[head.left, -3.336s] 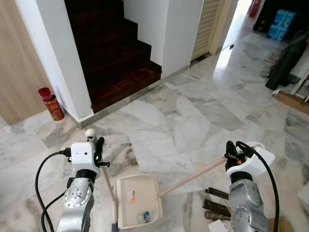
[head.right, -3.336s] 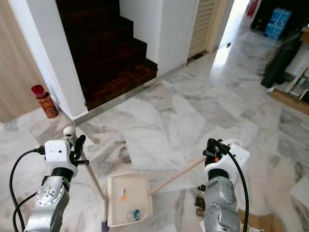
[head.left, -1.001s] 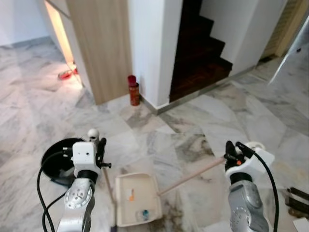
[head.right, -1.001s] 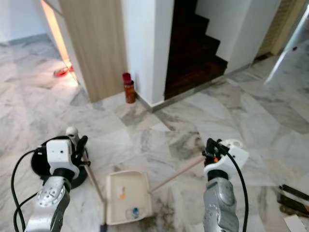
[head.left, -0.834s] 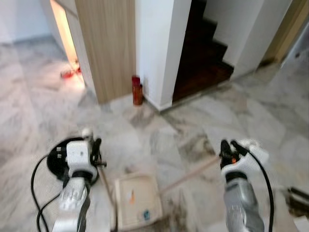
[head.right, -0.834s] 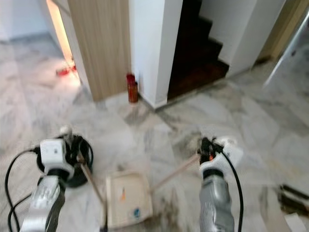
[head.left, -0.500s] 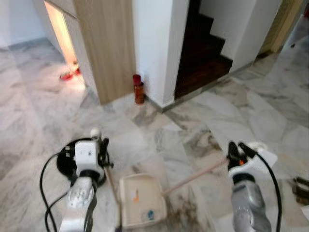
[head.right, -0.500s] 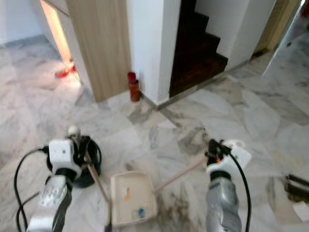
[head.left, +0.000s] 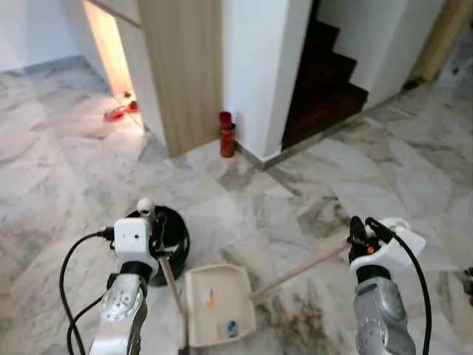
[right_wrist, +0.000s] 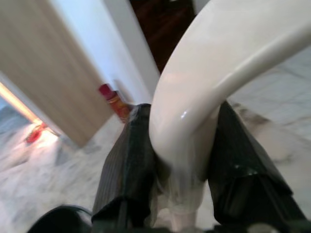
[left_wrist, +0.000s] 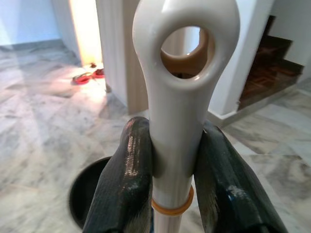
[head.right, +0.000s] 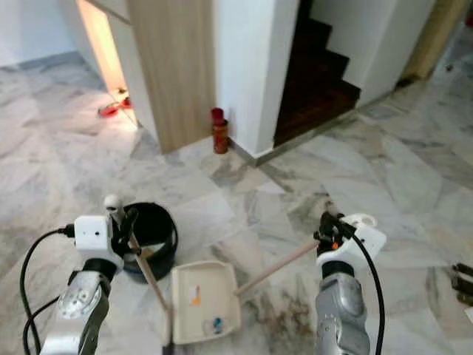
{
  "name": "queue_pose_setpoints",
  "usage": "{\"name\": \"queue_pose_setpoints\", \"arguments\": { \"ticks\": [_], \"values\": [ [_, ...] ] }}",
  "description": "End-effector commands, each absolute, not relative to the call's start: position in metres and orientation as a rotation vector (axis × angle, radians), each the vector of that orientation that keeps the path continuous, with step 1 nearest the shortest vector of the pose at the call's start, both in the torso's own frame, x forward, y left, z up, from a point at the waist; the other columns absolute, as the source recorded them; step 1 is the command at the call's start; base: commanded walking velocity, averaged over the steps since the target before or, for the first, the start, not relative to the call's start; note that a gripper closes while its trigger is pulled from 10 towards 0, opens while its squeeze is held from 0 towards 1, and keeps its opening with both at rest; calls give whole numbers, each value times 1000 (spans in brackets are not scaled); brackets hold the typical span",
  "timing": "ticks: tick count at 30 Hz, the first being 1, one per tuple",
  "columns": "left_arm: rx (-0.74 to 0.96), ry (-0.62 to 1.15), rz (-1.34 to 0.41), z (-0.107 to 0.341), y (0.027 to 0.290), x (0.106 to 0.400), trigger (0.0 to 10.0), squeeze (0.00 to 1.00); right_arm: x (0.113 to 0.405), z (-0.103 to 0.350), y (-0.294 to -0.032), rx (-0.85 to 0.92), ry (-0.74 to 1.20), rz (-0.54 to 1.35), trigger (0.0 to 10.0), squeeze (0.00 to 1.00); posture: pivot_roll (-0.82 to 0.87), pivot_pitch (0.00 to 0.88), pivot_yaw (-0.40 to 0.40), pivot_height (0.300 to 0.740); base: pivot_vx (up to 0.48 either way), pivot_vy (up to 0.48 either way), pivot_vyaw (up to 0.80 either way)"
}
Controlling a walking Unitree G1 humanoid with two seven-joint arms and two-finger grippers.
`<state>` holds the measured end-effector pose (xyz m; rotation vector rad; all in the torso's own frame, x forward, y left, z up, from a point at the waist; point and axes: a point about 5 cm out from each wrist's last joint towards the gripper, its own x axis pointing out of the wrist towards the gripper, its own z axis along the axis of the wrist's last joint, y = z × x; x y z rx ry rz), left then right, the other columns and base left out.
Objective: Sweep floor
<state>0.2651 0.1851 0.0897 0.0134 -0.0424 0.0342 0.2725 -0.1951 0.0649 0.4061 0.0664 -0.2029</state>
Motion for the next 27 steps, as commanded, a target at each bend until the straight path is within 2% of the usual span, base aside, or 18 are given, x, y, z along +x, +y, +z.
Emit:
{"name": "queue_pose_setpoints", "arguments": {
  "ticks": [1,27],
  "values": [
    [15,-88,10,100,179,269,10000,0,276,75,-194,459,14,-195,10000,0,50,0,-11,740,0,330,0],
    [11,-80,2,99,177,268,10000,0,275,75,-196,463,5,-203,10000,0,53,0,-15,740,0,327,0]
  ]
}}
